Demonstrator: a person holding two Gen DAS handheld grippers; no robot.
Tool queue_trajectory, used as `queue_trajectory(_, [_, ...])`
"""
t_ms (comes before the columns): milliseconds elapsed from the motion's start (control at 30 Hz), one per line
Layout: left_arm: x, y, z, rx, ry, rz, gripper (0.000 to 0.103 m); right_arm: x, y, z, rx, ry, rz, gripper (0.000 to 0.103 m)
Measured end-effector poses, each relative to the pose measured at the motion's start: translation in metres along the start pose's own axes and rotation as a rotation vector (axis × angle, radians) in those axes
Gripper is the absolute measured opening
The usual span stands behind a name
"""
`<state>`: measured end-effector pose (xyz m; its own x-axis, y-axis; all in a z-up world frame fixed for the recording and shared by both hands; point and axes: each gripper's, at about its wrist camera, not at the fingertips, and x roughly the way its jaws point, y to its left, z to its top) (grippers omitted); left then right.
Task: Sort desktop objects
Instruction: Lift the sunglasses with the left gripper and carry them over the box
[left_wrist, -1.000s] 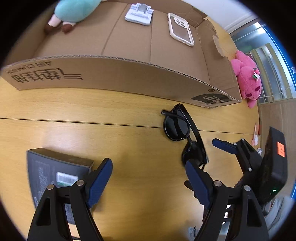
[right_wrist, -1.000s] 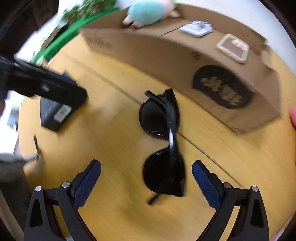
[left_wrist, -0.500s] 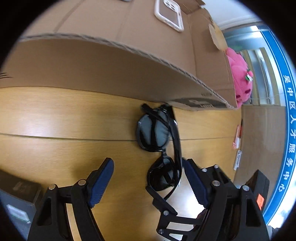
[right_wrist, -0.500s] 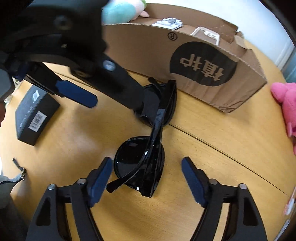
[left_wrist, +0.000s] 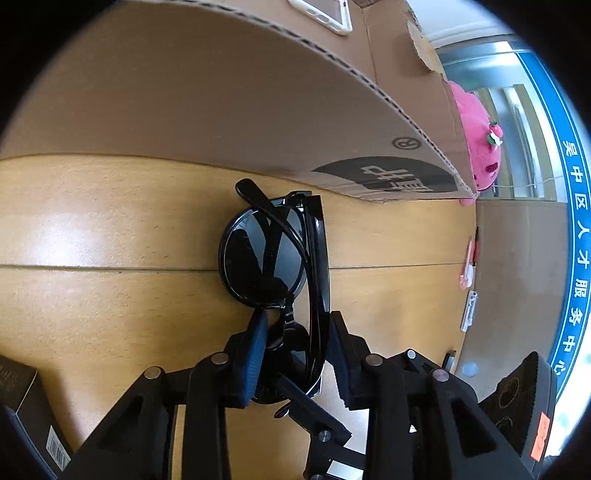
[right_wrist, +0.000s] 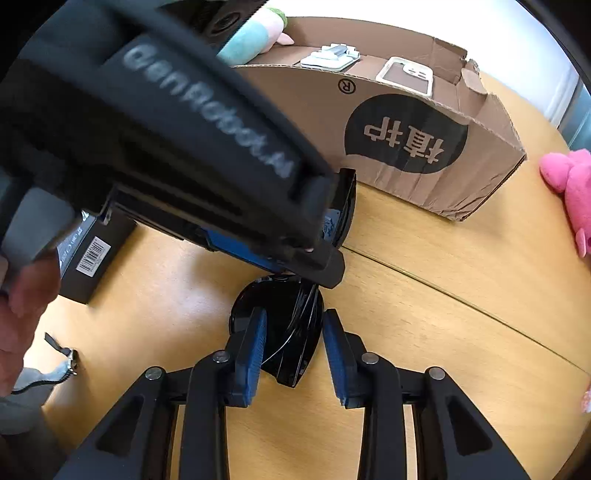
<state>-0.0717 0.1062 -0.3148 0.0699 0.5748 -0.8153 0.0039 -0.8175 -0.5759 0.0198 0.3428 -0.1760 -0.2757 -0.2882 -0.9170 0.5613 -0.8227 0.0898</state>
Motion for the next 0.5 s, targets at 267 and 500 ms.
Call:
queue_trajectory(267, [-0.022, -0.003, -0.005, -0.008, -0.025, 0.007, 0.007, -0.017, 0.024, 0.012, 0.002, -0.039, 0.054, 0.019])
queue_trajectory(500, [-0.057, -0.014, -0.014, 0.023, -0.092, 0.004, 0.006, -0.033, 0.051, 0.033, 0.029, -0.091, 0.105, 0.013])
